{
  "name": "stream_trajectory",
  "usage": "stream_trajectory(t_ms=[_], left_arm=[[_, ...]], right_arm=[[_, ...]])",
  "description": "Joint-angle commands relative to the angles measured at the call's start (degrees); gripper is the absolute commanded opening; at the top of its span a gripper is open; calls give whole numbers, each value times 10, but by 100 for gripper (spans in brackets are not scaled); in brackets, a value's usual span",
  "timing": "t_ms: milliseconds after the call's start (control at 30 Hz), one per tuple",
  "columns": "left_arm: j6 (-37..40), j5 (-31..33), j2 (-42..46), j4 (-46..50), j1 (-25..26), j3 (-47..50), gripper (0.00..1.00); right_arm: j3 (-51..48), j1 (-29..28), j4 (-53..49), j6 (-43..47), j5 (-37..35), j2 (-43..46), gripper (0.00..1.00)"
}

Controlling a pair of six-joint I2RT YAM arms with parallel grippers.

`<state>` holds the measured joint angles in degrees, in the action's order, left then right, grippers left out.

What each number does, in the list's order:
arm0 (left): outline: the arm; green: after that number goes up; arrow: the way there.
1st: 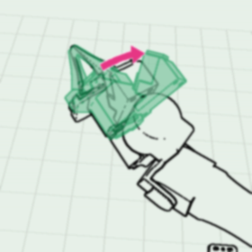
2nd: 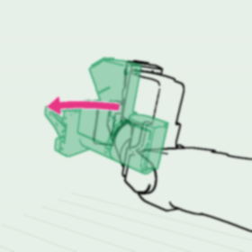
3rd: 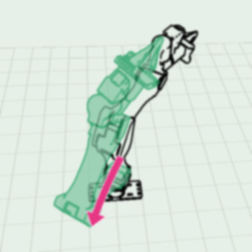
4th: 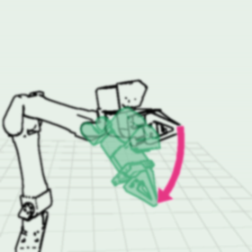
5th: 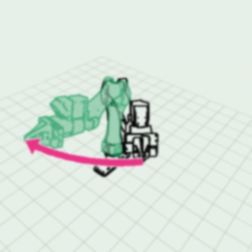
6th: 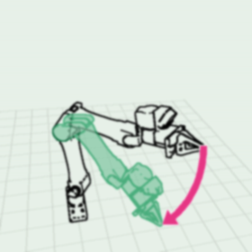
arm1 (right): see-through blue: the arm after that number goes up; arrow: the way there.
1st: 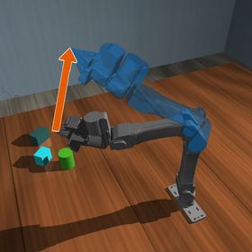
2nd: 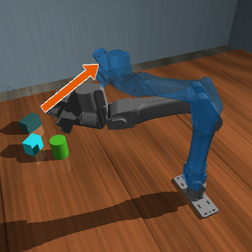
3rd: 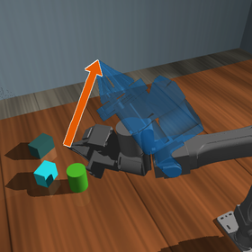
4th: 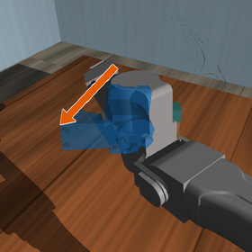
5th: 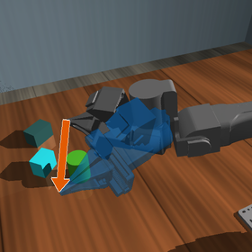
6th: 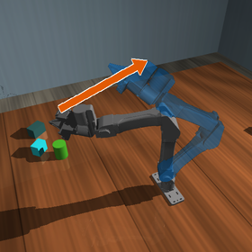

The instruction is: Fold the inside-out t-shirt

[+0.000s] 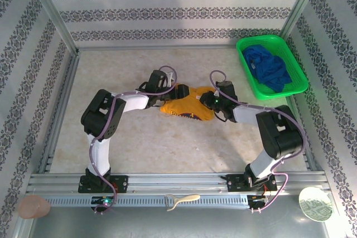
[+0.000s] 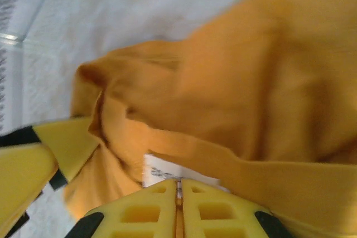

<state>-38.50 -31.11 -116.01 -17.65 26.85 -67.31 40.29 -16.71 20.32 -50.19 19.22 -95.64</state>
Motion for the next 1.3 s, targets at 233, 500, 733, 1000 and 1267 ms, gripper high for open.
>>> stream_trajectory(t_ms=[233, 500, 733, 1000, 1267], left_arm=[[-6, -7, 98, 16, -25, 28, 82], [81, 72, 154, 260, -41, 21, 85], [126, 60, 69, 347, -43, -28, 87], [82, -36, 11, 273, -25, -39, 28], [63, -8, 52, 256, -164, 6, 0]], right_arm=[[-36, 43, 64, -27, 34, -10, 15], [-31, 51, 64, -23, 70, 70, 36], [-15, 74, -40, 3, 87, 222, 51], [-14, 109, -257, 88, 58, 411, 67], [-44, 192, -380, 147, 71, 502, 79]])
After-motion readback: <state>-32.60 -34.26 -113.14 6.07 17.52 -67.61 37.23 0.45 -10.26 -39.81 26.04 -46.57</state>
